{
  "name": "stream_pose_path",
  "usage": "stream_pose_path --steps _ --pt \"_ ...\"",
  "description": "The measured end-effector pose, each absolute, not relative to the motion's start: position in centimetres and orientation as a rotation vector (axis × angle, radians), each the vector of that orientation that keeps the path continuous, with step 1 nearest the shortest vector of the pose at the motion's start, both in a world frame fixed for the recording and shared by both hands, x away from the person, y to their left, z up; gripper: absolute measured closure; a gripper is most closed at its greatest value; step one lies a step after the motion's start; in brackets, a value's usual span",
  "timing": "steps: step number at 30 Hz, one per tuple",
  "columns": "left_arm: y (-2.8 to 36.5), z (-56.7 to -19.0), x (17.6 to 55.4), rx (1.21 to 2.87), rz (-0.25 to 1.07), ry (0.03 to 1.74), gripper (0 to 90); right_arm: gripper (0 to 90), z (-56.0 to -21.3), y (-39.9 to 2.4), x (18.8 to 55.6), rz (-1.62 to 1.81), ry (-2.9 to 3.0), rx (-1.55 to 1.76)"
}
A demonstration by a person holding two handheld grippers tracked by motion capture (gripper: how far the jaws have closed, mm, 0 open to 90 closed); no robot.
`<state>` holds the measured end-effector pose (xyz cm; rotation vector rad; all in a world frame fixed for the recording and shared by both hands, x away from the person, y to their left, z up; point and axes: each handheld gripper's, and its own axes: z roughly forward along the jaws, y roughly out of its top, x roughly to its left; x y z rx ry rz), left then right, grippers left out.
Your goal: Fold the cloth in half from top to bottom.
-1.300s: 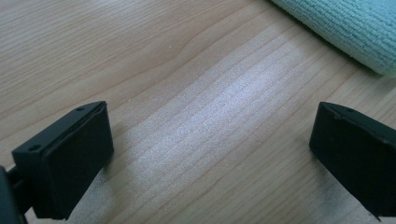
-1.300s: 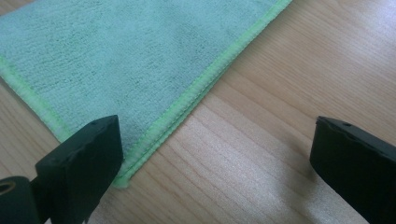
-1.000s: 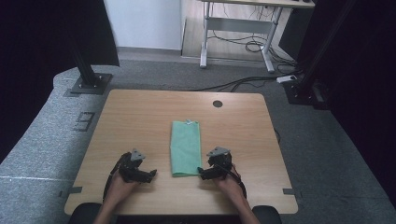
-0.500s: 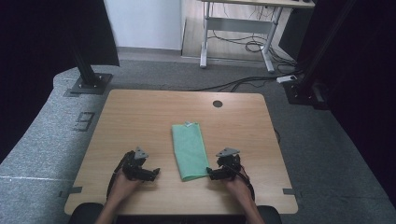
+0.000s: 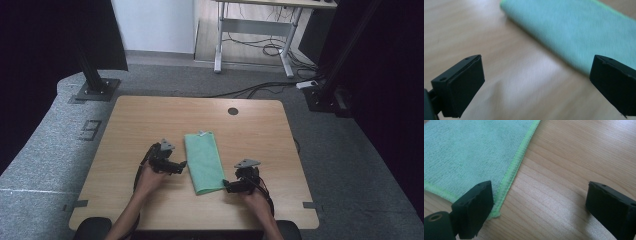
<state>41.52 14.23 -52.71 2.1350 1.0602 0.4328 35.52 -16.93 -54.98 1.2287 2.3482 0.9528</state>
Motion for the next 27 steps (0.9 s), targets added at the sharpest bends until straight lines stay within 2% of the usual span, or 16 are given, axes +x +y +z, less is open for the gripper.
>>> stream_pose_path --steps 7,13,27 --pt "12.4 -54.5 43.0 2.213 0.465 1.104 0.0 10.8 -54.9 -16.9 35.4 0.960 2.355 1.207" --pt "12.9 -54.7 42.3 2.200 0.450 1.113 0.0 12.7 -54.9 -16.5 34.8 0.966 2.373 1.194" --pt "14.6 -54.8 39.4 2.207 0.393 1.095 0.0 12.8 -54.7 -14.3 30.8 0.960 2.426 1.118"
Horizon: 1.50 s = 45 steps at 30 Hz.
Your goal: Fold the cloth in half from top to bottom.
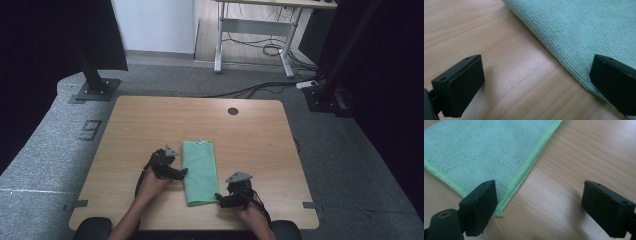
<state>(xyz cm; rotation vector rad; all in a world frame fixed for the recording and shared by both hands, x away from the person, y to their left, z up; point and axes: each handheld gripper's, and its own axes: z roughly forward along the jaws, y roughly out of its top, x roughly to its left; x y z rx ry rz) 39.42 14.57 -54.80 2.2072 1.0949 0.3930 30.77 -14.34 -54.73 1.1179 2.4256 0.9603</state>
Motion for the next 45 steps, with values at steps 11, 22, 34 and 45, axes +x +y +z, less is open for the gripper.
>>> stream_pose_path --steps 11,22,34,45 --pt "14.7 -54.9 39.3 2.194 0.394 1.096 0.0 12.8 -53.7 -14.3 32.3 0.999 2.494 1.097" --pt "14.5 -54.2 38.4 2.197 0.382 1.048 0.7 13.3 -52.1 -13.6 36.9 1.030 2.478 1.071" --pt "14.2 -54.9 37.8 2.215 0.386 1.051 0.0 33.4 -51.4 -12.2 41.6 1.045 2.485 1.034" --pt "14.2 -54.9 37.8 2.214 0.380 1.061 0.0 53.5 -50.9 -11.1 45.7 1.039 2.471 1.045"
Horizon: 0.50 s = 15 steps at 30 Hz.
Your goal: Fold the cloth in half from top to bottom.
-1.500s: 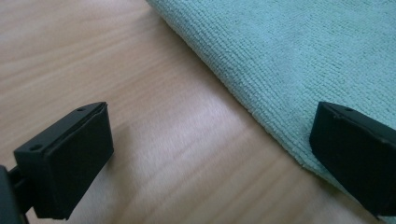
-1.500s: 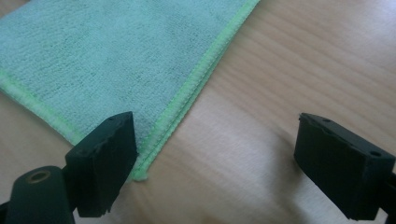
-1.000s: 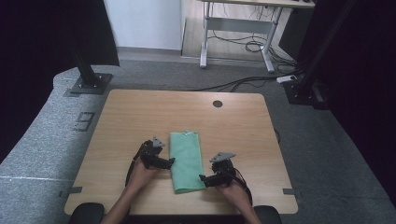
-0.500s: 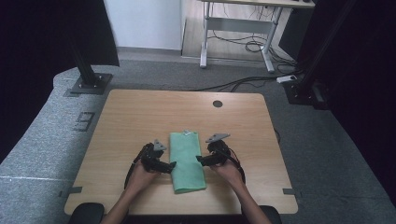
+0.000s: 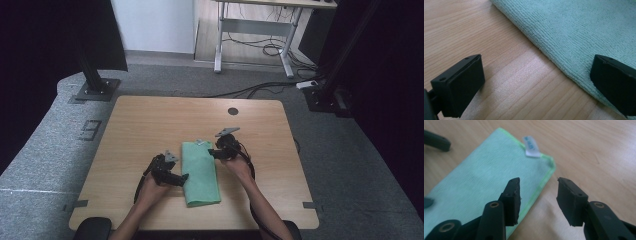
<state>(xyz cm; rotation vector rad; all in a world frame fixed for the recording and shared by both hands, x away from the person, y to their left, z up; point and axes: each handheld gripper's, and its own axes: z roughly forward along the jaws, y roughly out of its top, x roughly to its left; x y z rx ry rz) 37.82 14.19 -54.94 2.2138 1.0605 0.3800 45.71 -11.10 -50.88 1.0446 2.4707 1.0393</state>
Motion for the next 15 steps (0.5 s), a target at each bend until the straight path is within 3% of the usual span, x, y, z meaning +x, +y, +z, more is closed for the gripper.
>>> stream_pose_path --steps 10,15 --pt "14.2 -54.9 37.8 2.212 0.380 1.062 0.0 63.3 -51.7 -9.9 49.0 1.001 2.477 1.055" --pt "14.2 -54.9 37.8 2.212 0.381 1.063 0.0 58.6 -52.7 -9.3 49.7 0.960 2.522 1.040"
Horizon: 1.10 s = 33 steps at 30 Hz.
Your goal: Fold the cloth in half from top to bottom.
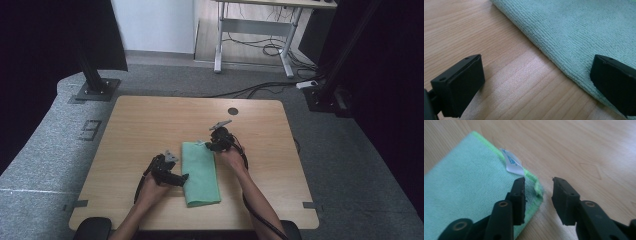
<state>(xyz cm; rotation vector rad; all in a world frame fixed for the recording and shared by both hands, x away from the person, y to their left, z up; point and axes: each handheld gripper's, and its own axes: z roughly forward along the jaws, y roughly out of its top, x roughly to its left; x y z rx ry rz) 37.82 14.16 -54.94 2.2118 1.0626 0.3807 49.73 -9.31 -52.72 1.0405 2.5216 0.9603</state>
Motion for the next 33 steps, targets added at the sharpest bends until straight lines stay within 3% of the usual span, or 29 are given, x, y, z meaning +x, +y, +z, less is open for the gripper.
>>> stream_pose_path --steps 6,8,10,16,25,33 --pt "14.2 -54.9 37.8 2.213 0.382 1.063 0.0 43.6 -53.5 -8.9 50.4 0.926 2.524 0.999" --pt "14.2 -55.0 37.8 2.211 0.382 1.063 0.0 44.0 -53.7 -9.1 50.7 0.950 2.540 0.993" --pt "14.1 -55.0 37.8 2.211 0.382 1.063 0.0 51.0 -53.7 -9.4 51.0 0.992 2.567 1.003" --pt "14.1 -55.0 37.8 2.211 0.381 1.064 0.0 83.6 -53.6 -9.2 51.1 1.047 2.649 1.019" --pt "14.1 -55.0 37.8 2.211 0.381 1.063 0.0 87.0 -52.7 -8.4 50.2 0.958 2.608 0.987" --pt "14.1 -55.0 37.8 2.210 0.383 1.066 0.0 86.9 -49.7 -9.4 48.6 1.027 2.568 0.898"
